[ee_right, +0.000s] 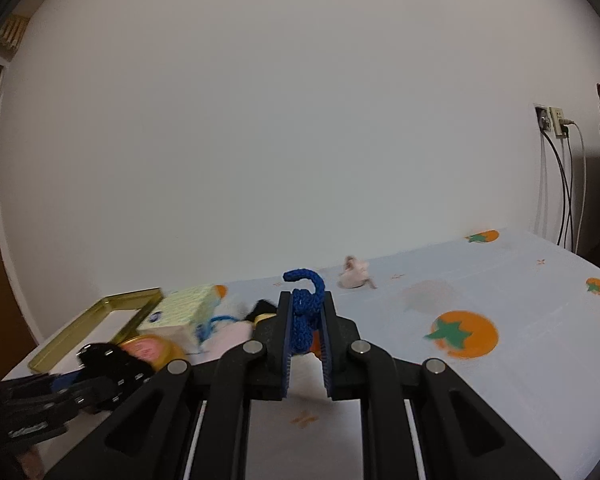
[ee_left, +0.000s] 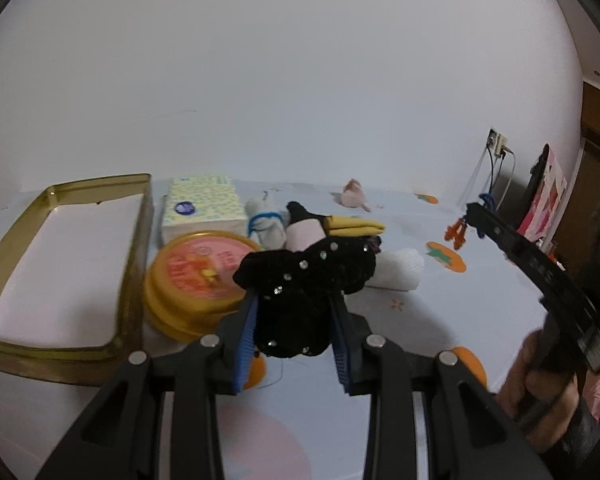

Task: Organize soft objects
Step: 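Carry the black pouch into the gold tray and open the right gripper, then withdraw the right gripper from the tray back toward the soft items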

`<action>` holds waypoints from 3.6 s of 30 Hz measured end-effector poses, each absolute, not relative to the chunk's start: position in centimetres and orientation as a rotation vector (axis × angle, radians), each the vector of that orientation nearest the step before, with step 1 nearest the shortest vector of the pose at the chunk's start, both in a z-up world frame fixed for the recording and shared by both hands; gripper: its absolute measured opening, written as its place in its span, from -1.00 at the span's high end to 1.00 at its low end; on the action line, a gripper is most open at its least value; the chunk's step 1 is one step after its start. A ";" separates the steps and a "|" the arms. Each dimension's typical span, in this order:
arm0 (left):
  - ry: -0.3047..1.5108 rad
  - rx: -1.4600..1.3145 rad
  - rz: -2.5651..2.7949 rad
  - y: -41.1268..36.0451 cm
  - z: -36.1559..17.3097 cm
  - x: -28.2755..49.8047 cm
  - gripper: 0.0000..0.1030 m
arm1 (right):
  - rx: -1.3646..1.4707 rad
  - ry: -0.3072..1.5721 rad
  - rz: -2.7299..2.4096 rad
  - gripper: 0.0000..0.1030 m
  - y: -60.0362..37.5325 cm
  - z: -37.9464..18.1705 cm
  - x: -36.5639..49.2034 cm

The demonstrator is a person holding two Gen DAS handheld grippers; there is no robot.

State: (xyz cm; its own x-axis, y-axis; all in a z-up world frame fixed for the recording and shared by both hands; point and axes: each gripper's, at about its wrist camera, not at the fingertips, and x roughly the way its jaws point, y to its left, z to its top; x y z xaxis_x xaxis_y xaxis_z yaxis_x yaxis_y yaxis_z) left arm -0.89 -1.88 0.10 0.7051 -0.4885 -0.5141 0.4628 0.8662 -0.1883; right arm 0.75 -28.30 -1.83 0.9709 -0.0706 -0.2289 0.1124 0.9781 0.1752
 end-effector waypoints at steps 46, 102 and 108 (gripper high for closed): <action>0.513 0.093 0.041 13.2 1.2 12.8 0.38 | 0.104 0.259 0.193 0.74 -4.6 0.9 14.3; 0.371 0.057 0.106 13.7 0.6 10.7 -0.96 | 0.195 0.232 0.114 -0.60 -7.8 -1.1 11.8; 0.339 0.075 0.081 12.8 0.5 9.5 -0.97 | 0.204 0.219 0.078 -0.60 -8.6 -0.7 9.7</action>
